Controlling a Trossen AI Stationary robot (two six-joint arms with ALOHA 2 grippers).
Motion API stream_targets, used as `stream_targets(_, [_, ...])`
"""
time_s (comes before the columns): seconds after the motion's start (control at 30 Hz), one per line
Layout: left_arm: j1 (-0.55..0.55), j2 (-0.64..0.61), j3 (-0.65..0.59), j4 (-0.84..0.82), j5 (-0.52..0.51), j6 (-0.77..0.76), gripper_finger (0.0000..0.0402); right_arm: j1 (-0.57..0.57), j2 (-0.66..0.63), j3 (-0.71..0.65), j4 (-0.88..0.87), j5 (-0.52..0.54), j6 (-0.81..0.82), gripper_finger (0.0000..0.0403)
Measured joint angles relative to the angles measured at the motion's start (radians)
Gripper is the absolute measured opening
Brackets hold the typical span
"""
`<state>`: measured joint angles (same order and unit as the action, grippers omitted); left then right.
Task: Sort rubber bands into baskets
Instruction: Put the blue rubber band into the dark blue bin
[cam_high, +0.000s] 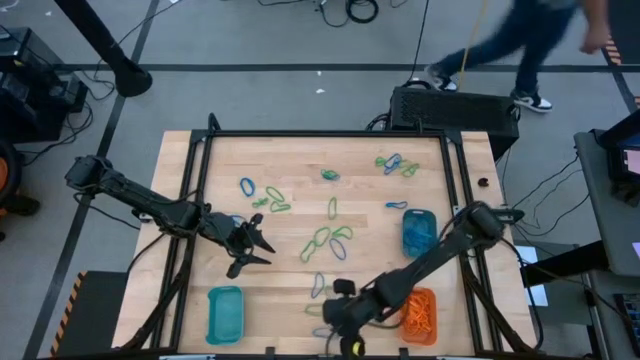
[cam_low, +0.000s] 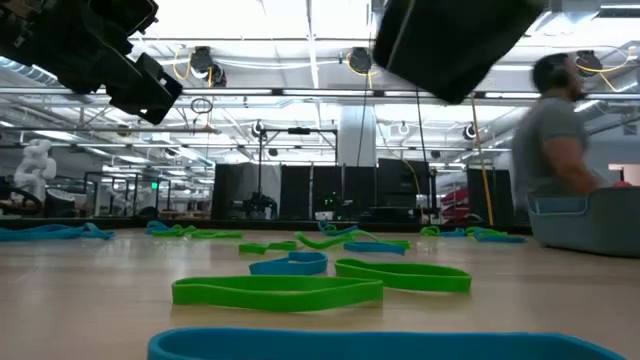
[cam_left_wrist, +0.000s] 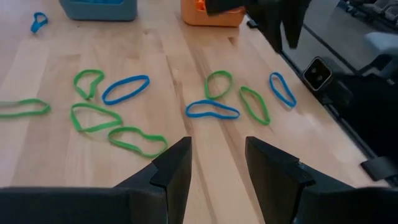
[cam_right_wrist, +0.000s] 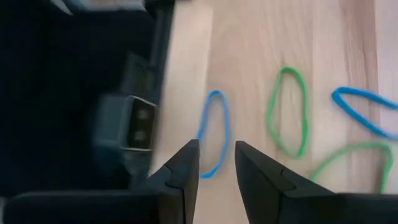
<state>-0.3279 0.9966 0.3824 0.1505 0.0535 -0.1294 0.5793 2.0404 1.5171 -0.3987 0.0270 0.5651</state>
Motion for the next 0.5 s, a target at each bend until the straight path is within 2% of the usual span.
stream_targets(0.23, [0.000,0.000,0.000,0.000,-0.003,0.062,0.0157,-0.008,0.142,0.142,-0.119,-0.002,-0.061,0.0095])
stream_targets(0.5, [0.000,0.000,0.000,-0.001,-0.004,0.110,0.0157,-0.004,0.184,0.158,-0.127,-0.002,-0.053,0.0095])
